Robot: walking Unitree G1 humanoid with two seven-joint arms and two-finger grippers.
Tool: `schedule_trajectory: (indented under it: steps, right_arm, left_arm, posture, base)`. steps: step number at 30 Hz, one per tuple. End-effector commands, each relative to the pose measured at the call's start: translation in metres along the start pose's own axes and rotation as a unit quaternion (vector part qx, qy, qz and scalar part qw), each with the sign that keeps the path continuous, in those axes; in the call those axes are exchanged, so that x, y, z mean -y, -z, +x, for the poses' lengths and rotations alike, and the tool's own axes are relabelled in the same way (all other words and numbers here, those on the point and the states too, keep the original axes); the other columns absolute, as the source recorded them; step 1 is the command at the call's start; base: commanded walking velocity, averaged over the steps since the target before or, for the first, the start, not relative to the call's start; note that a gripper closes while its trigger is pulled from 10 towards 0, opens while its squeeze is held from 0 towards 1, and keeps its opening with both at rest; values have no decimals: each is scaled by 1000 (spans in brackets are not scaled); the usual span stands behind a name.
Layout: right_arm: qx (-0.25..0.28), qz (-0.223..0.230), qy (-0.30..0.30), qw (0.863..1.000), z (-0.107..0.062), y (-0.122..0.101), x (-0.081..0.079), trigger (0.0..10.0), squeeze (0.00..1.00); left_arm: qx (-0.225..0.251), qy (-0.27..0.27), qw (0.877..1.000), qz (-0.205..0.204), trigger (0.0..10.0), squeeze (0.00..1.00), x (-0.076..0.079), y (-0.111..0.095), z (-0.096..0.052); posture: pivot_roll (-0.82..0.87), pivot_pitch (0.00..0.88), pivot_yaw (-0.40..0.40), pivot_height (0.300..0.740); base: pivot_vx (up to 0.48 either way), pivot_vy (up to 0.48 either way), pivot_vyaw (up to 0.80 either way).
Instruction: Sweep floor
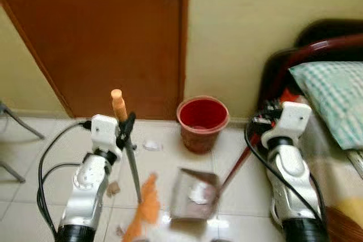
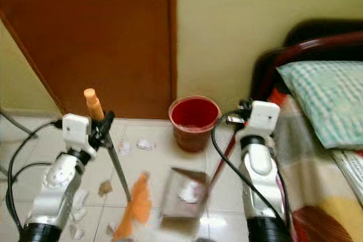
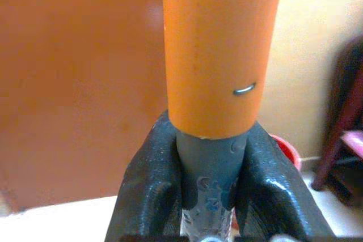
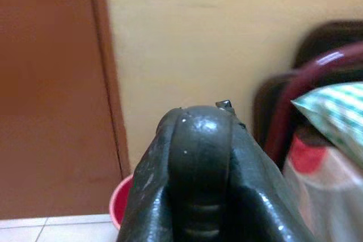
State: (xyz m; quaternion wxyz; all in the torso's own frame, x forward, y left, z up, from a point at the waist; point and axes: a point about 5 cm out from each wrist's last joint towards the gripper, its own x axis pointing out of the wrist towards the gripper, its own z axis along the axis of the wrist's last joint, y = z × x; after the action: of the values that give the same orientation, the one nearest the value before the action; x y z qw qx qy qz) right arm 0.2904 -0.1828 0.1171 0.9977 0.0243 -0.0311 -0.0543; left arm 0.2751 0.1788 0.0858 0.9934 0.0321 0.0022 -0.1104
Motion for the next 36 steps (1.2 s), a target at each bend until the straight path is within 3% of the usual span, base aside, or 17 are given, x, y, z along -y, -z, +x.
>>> schedule_trajectory:
  steps: [1, 12, 20, 23, 27, 29, 31, 32, 33, 34, 36]
  right_arm:
    - [27, 12, -6, 1000, 6, -12, -4, 10000, 0]
    - [72, 38, -7, 997, 32, -48, -7, 10000, 0]
    - [125, 77, -43, 988, 57, -93, -31, 10000, 0]
    - [156, 95, -67, 981, 72, -124, -45, 10000, 0]
    - [186, 98, -82, 974, 81, -149, -52, 10000, 0]
    - [226, 77, -92, 967, 86, -171, -55, 10000, 0]
    - [235, 69, -95, 965, 87, -175, -55, 10000, 0]
    - [265, 33, -109, 957, 88, -186, -60, 10000, 0]
    - [265, 33, -109, 957, 88, -186, -60, 10000, 0]
    - [301, -16, -131, 944, 87, -198, -68, 10000, 0]
    - [318, -36, -141, 937, 86, -204, -74, 10000, 0]
  left_arm:
    - [22, -8, 1000, 15, 10000, 0, -4, -10, 3]
    - [13, -26, 999, 17, 10000, 0, 0, -7, 3]
    - [11, -27, 999, 16, 10000, 0, 4, -6, 5]
    - [11, -26, 999, 16, 10000, 0, 6, -6, 5]
    - [9, -25, 1000, 16, 10000, 0, 7, -6, 4]
    - [8, -25, 1000, 15, 10000, 0, 8, -5, 3]
    - [8, -25, 1000, 15, 10000, 0, 8, -5, 3]
    - [8, -24, 1000, 15, 10000, 0, 9, -5, 3]
    - [8, -24, 1000, 15, 10000, 0, 9, -5, 3]
    - [7, -22, 1000, 14, 10000, 0, 10, -5, 3]
    - [6, -20, 1000, 14, 10000, 0, 11, -5, 3]
  posture:
    - [9, 0, -22, 740]
    - [6, 13, -30, 740]
    - [5, 17, -35, 740]
    - [12, 21, -38, 740]
    - [17, 25, -41, 740]
    - [21, 27, -41, 740]
    - [24, 29, -42, 740]
    - [24, 29, -42, 740]
    - [24, 29, -42, 740]
    - [28, 33, -41, 740]
    - [28, 33, -41, 740]
  base:
    - [0, 0, 0]
    - [0, 0, 0]
    - [0, 0, 0]
    - [0, 0, 0]
    - [0, 0, 0]
    - [0, 0, 0]
    - [0, 0, 0]
    - [0, 0, 0]
    - [0, 0, 0]
    - [0, 0, 0]
    - [0, 0, 0]
